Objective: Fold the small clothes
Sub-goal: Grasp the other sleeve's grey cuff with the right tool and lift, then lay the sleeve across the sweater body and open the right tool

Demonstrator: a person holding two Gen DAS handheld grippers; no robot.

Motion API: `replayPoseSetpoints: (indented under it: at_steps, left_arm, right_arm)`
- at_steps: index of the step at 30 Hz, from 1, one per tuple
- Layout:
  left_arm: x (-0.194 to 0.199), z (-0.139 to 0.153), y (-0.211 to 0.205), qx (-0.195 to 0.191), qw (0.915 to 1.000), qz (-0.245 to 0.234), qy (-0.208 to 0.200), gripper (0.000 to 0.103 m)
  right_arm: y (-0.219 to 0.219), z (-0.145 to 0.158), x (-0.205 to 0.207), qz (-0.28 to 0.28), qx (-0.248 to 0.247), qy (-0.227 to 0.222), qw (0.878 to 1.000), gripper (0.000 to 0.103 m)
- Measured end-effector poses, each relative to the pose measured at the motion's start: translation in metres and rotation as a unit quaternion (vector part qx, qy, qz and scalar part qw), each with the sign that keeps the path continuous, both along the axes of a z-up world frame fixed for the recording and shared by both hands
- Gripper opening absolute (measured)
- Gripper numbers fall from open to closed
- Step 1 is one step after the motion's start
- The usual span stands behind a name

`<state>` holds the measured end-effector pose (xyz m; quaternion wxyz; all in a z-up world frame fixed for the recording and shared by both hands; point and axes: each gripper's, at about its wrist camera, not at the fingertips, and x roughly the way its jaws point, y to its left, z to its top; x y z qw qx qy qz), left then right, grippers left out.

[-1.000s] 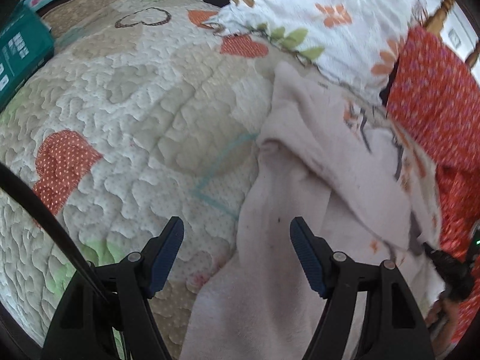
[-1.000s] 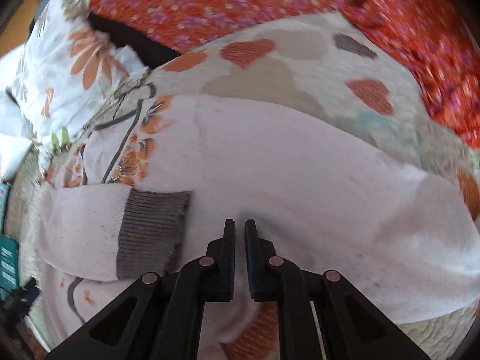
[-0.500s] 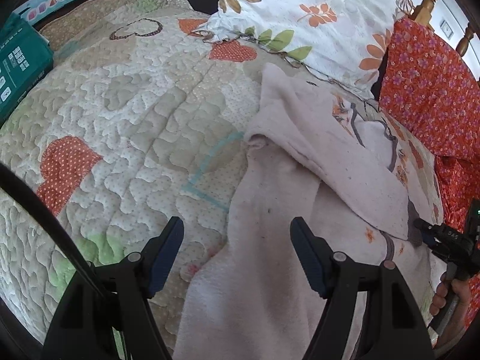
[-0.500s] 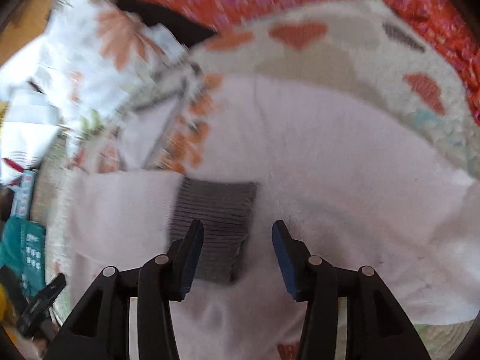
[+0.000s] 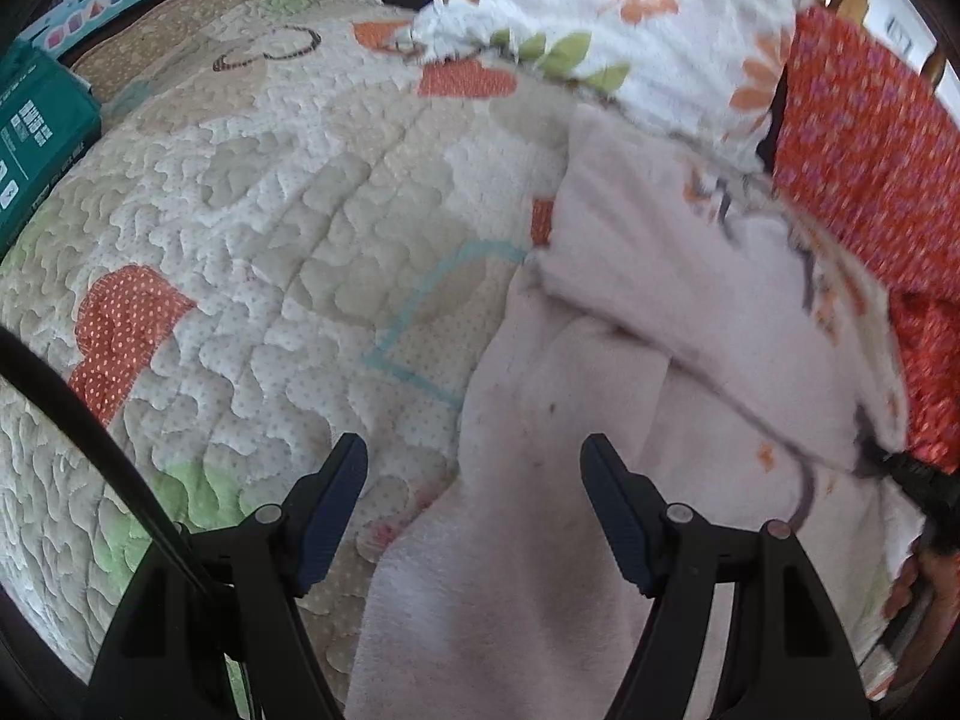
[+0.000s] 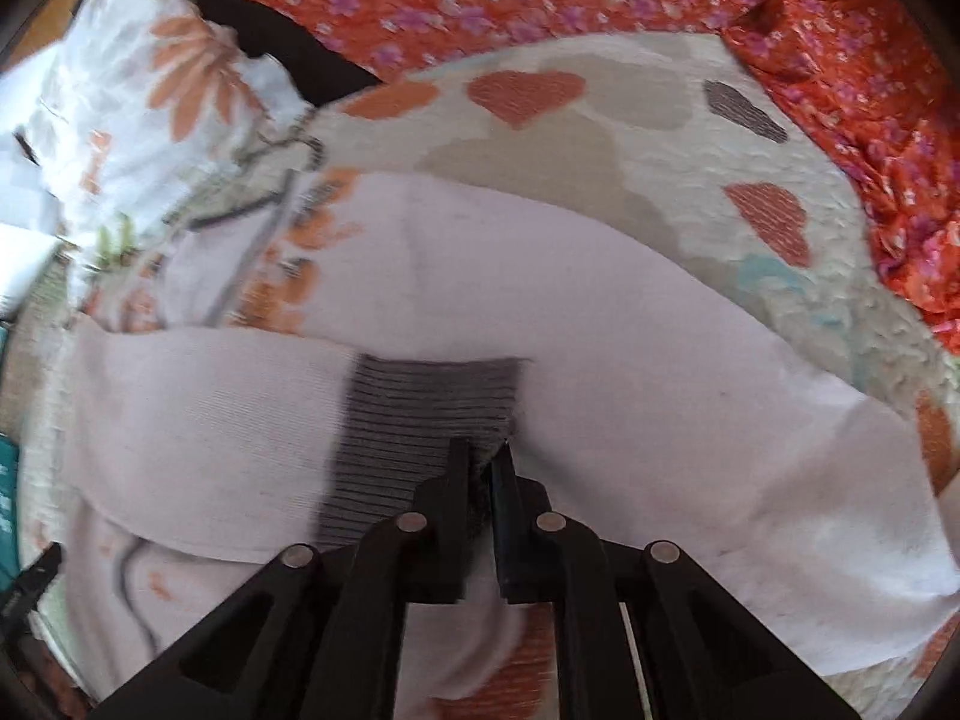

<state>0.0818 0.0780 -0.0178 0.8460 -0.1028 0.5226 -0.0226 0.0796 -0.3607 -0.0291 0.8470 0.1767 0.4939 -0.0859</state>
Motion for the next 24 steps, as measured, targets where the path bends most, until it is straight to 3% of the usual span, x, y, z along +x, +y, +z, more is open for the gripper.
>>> replayPoseSetpoints:
  at_steps: [5, 9, 12, 16, 18, 21, 24]
  left_arm:
    - [-0.003, -0.004, -0.017, 0.059, 0.9979, -0.025, -0.002, 0.073]
    - [-0.009, 0.004, -0.016, 0.038, 0.9987, -0.031, -0.010, 0.073]
    - [-0.014, 0.013, -0.012, 0.009, 0.9994, -0.026, -0.021, 0.073]
    - [-0.016, 0.020, -0.010, -0.016, 0.9992, -0.014, -0.032, 0.073]
    - [-0.017, 0.020, -0.010, -0.022, 0.9991, -0.011, -0.034, 0.073]
    - [-0.017, 0.018, -0.011, -0.025, 0.9992, -0.009, -0.030, 0.073]
    - [-0.018, 0.015, -0.010, -0.028, 0.9992, -0.008, -0.027, 0.073]
  right_arm:
    - [-0.048, 0.031, -0.052, -0.050, 0.075, -0.061, 0.994, 0.020]
    - [-0.099, 0.044, -0.127, -0.114, 0.121, -0.095, 0.982, 0.031]
    - [-0.144, 0.037, -0.189, -0.184, 0.149, -0.086, 0.968, 0.035]
    - [-0.190, 0.019, -0.252, -0.270, 0.223, -0.091, 0.932, 0.049]
    - [-0.200, 0.008, -0.271, -0.301, 0.250, -0.098, 0.915, 0.055]
    - [-0.207, -0.007, -0.276, -0.335, 0.267, -0.094, 0.899, 0.055]
    - [-0.210, -0.016, -0.266, -0.356, 0.256, -0.094, 0.894, 0.055]
